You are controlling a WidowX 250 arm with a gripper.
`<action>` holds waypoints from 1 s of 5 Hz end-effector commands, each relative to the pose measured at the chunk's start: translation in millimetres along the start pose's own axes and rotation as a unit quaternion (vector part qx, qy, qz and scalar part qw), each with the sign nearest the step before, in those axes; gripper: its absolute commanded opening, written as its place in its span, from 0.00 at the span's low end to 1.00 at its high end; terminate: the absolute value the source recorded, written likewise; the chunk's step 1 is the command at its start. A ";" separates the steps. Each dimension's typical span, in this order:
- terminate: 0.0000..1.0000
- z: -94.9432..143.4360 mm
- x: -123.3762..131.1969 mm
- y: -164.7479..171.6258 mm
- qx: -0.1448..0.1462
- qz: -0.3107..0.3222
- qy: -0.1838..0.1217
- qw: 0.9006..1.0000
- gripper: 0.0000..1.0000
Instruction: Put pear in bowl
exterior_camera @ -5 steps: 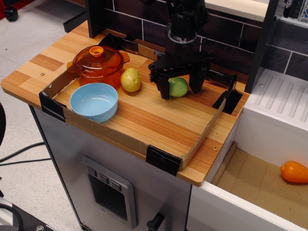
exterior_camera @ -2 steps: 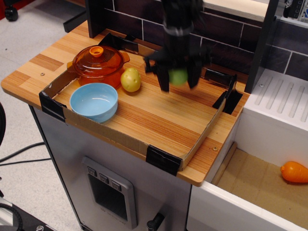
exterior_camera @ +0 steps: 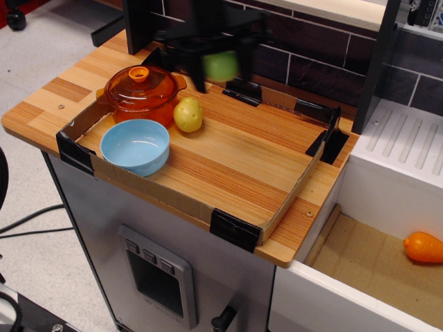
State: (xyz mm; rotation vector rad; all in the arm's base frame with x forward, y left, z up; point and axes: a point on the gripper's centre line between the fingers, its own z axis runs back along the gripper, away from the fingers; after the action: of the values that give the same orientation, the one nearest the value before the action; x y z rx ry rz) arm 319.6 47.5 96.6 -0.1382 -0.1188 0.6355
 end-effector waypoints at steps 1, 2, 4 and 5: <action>0.00 5.3 -3.7 56.2 0.032 -0.042 0.018 0.998 0.00; 0.00 17.0 6.3 67.8 0.039 -0.062 0.012 0.997 0.00; 0.00 5.0 7.1 73.7 0.060 -0.057 0.000 0.997 1.00; 0.00 2.1 7.4 74.0 0.073 -0.059 -0.001 0.996 1.00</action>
State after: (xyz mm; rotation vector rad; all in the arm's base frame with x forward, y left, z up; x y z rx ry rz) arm 270.0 104.9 73.4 0.0008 -0.0421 0.5193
